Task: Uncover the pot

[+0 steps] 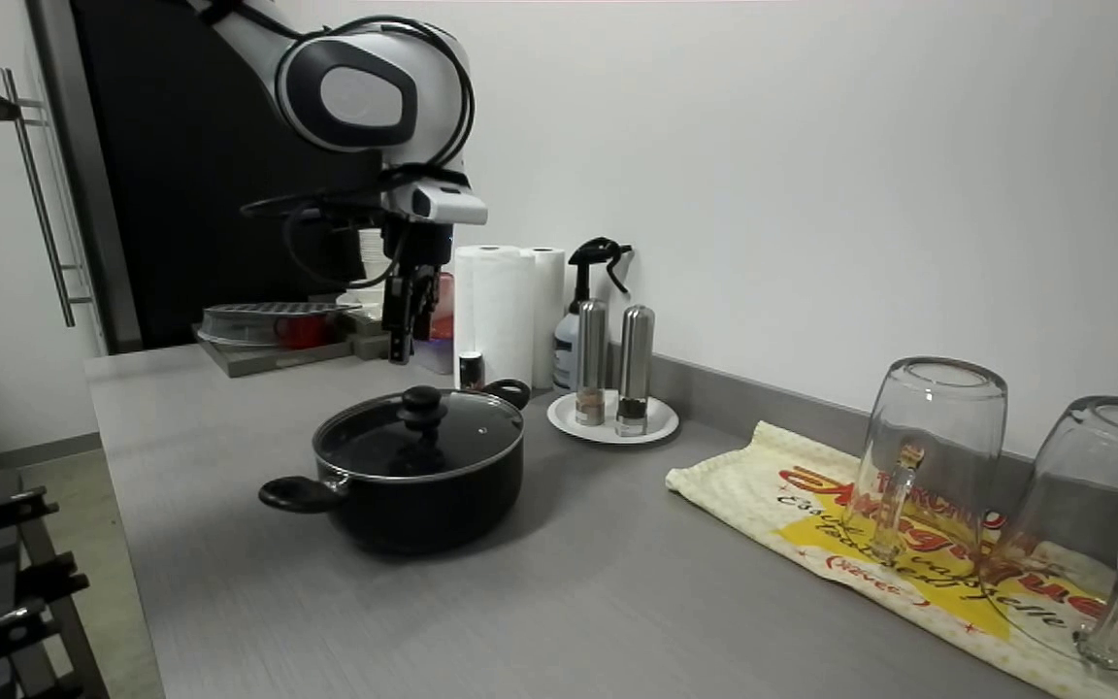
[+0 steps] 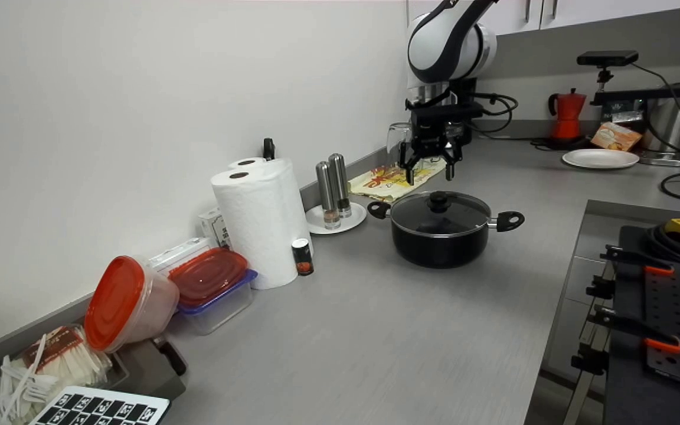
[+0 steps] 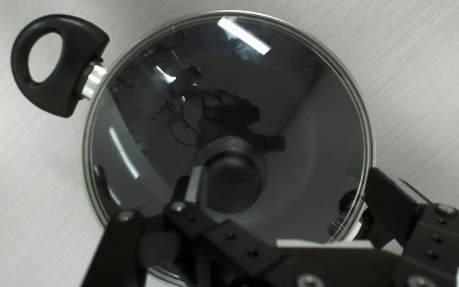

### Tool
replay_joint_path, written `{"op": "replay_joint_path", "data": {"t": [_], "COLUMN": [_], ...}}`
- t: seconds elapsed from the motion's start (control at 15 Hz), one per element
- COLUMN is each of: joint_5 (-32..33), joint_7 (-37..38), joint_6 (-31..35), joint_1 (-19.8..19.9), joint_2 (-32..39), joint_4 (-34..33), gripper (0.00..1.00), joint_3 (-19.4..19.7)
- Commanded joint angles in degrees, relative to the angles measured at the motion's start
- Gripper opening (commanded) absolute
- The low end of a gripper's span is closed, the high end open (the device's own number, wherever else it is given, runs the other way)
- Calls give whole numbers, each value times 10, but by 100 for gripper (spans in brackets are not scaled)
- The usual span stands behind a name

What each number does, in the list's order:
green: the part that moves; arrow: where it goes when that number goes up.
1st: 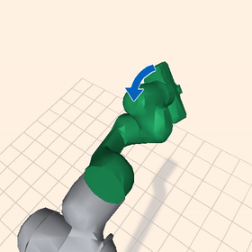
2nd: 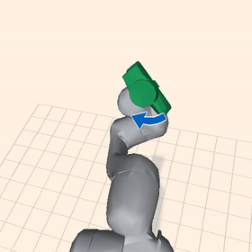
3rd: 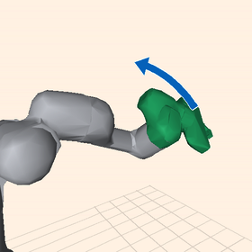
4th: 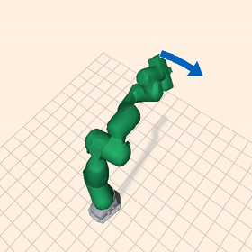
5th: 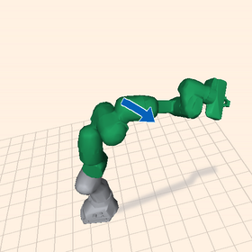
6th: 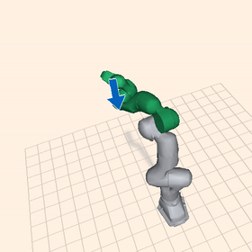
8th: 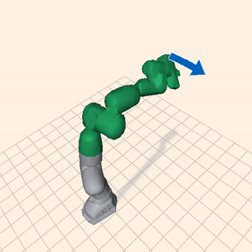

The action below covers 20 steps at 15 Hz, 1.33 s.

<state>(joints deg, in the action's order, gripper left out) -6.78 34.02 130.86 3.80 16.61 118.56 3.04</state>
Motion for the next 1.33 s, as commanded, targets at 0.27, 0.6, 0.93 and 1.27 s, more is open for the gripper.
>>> {"op": "replay_joint_path", "data": {"t": [0.27, 0.6, 0.93, 1.27], "joint_5": [-23, -21, -15, -10], "joint_7": [-13, -9, -1, 4], "joint_6": [-34, -37, -28, -20], "joint_1": [0, -2, -4, -6], "joint_2": [19, 42, 52, 54], "joint_4": [-13, -21, -26, -33], "gripper": [100, 100, 100, 100], "joint_3": [19, 24, 31, 39]}}
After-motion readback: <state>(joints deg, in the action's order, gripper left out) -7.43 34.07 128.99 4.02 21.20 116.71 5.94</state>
